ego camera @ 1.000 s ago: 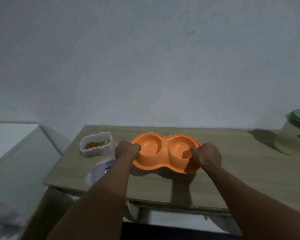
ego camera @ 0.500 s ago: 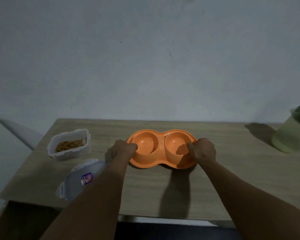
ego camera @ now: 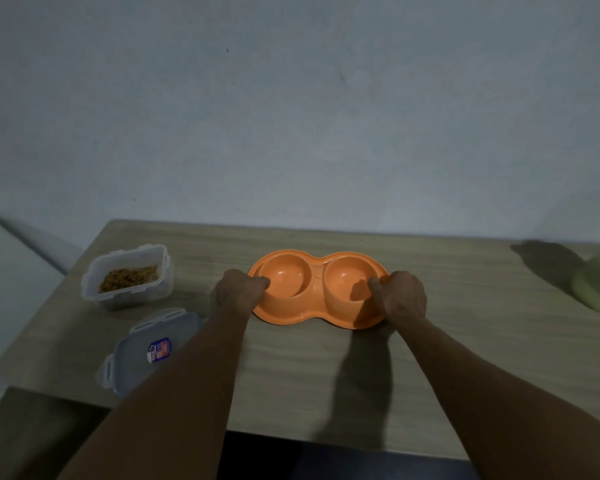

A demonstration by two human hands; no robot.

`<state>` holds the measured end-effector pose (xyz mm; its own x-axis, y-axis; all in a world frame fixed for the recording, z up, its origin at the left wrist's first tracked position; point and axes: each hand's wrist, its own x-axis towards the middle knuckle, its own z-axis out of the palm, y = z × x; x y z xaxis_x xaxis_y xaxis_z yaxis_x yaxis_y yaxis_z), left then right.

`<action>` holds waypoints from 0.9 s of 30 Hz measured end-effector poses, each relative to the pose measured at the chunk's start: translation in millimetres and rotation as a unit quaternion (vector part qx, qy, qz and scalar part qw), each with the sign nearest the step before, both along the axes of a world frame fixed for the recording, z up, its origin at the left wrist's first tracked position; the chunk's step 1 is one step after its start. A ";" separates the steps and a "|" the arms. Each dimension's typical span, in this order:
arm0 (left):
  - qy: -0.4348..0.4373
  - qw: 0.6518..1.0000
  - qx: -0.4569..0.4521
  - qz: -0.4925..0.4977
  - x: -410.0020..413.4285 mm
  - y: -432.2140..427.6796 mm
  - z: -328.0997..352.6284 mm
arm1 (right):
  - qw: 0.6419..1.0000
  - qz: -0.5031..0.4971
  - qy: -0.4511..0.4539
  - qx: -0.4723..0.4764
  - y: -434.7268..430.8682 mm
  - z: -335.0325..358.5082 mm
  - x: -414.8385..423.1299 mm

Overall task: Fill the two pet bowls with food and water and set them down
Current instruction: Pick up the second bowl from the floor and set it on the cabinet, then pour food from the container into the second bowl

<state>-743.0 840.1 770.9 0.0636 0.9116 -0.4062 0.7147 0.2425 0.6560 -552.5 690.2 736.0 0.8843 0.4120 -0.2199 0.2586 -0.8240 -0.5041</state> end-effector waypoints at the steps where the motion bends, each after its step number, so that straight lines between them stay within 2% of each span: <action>1: 0.000 1.000 0.002 -0.002 0.3 -0.9 1.0 | 1.000 0.002 -0.003 -0.003 0.6 1.7 -0.8; 5: 0.014 1.000 0.019 -0.005 -6.7 -4.7 14.6 | 0.999 -0.015 -0.048 -0.004 5.4 21.7 -14.0; 8: 0.017 0.999 0.032 0.015 -19.8 -0.4 30.1 | 0.996 0.011 -0.075 0.036 19.7 38.2 -28.2; 13: 0.023 0.996 0.068 0.059 -64.7 17.4 53.1 | 0.986 0.111 -0.063 0.103 67.9 53.4 -79.9; 19: 0.015 0.989 0.090 0.113 -138.0 52.1 52.4 | 0.964 0.232 -0.048 0.120 124.8 52.2 -164.4; 22: 0.045 0.980 0.099 0.168 -171.1 74.9 51.0 | 0.959 0.258 -0.031 0.115 156.1 48.8 -202.2; 27: 0.071 0.980 0.084 0.166 -205.9 116.1 38.4 | 0.960 0.263 0.004 0.095 202.2 41.8 -241.9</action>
